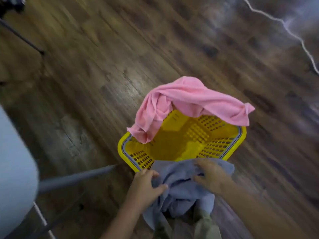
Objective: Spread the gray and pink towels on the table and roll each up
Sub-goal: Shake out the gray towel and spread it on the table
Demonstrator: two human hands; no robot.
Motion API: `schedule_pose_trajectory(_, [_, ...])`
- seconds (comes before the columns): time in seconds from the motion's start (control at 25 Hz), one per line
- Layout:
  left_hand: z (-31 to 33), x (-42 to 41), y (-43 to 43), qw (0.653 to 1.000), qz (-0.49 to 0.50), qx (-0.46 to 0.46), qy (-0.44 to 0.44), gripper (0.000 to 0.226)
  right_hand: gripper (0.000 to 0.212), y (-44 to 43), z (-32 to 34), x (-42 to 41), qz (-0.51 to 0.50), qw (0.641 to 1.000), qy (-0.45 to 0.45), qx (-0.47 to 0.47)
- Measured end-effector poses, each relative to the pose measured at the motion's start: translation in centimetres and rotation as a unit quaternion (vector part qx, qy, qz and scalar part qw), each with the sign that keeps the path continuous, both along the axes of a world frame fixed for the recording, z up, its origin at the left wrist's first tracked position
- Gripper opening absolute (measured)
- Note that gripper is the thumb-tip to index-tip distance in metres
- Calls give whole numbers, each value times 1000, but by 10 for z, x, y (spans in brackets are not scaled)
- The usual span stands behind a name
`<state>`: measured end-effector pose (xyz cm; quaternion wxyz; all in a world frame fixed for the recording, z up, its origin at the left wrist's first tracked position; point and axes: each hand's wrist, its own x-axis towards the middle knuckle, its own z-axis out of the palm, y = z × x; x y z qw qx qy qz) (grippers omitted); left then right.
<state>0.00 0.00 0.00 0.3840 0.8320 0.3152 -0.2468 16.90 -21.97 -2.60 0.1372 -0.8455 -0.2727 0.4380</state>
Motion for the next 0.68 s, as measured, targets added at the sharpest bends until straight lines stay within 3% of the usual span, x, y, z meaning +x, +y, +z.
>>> schedule_pose_trajectory(0.08, [-22, -15, -12, 995, -88, 28, 40, 62, 48, -6, -30, -15, 88, 995, -44, -29])
schedule_pose_trajectory(0.16, [-35, -30, -23, 990, -112, 45, 66, 63, 51, -11, -50, -29, 144, 983, -99, -57])
schedule_pose_trajectory(0.28, [-45, -38, -32, 991, -103, 84, 14, 34, 50, -14, -66, -37, 136, 973, -172, -66])
schedule_pose_trajectory(0.36, [-42, -35, -26, 995, -32, 89, -3, 12, 27, -7, -57, -25, 105, 981, -158, -46])
schedule_pose_trajectory(0.44, [-33, -27, -14, 993, 103, 52, 6, 2, 5, -3, -44, -13, 51, 993, -105, -13])
schedule_pose_trajectory(0.56, [-4, -3, 3, 951, 304, -53, 4, 14, 16, 4, -6, 6, -79, 996, -20, 38])
schedule_pose_trajectory(0.68, [29, 16, 10, 927, 351, -125, -51, 17, 22, 8, 32, 20, -131, 989, 30, 67])
